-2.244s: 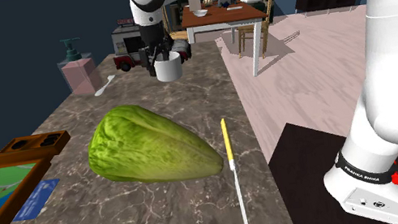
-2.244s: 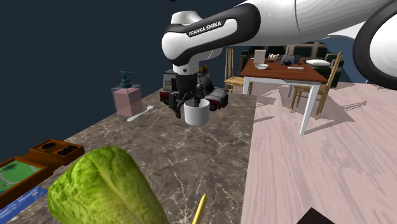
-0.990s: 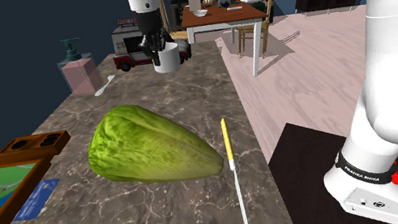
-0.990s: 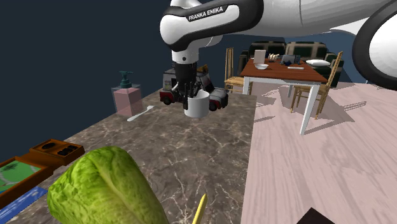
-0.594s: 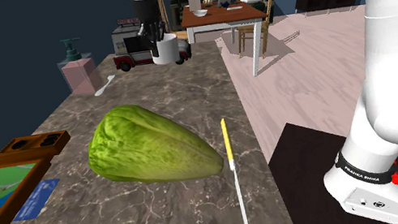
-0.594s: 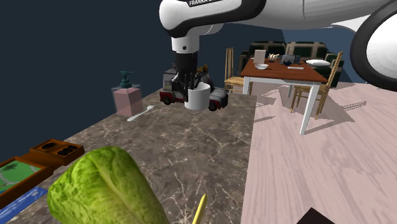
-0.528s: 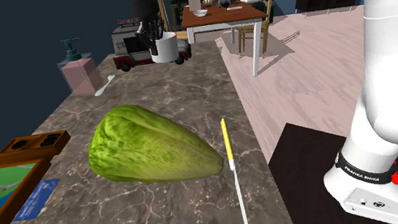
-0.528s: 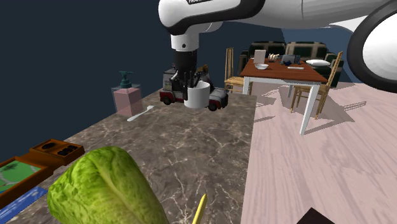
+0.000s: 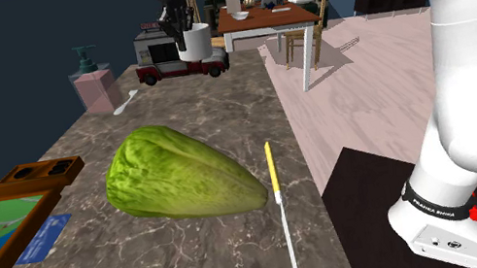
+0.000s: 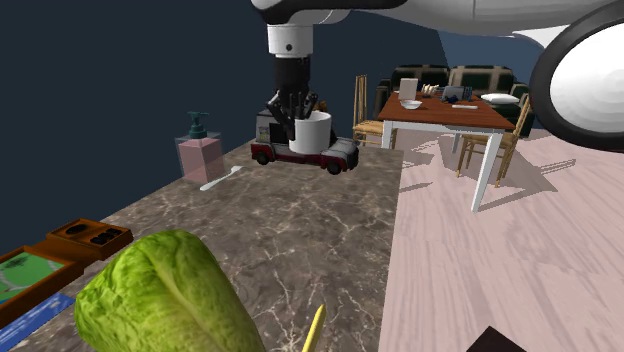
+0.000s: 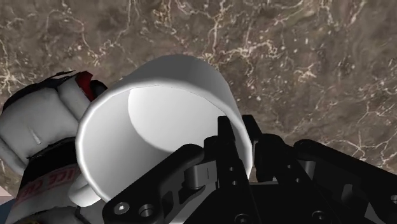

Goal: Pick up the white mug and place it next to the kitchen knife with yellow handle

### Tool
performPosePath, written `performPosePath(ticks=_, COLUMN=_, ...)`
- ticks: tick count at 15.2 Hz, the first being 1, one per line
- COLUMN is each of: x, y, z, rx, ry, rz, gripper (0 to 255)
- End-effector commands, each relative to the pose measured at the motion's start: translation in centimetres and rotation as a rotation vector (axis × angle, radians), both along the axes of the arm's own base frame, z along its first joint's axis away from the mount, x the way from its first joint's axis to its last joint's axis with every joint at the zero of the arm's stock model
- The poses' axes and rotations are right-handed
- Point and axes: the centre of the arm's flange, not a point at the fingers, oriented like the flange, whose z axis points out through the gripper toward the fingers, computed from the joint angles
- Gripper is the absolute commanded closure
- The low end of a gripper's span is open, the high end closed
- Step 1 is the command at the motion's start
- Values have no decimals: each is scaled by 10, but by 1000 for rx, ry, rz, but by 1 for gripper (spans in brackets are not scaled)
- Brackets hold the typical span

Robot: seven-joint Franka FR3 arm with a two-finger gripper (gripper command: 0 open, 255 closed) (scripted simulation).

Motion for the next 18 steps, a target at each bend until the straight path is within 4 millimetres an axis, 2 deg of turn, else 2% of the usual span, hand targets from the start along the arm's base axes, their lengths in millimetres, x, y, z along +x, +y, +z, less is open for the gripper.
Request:
performPosePath(ticks=1, x=1, y=0, z=11, rx=0, ry=0, rz=0, gripper=255)
performPosePath(ticks=6, x=1, y=0, z=35, rx=0, ry=0, rz=0, gripper=255)
performPosePath(ticks=18, x=-146, y=60, z=36, rx=0, ry=0, rz=0, gripper=255)
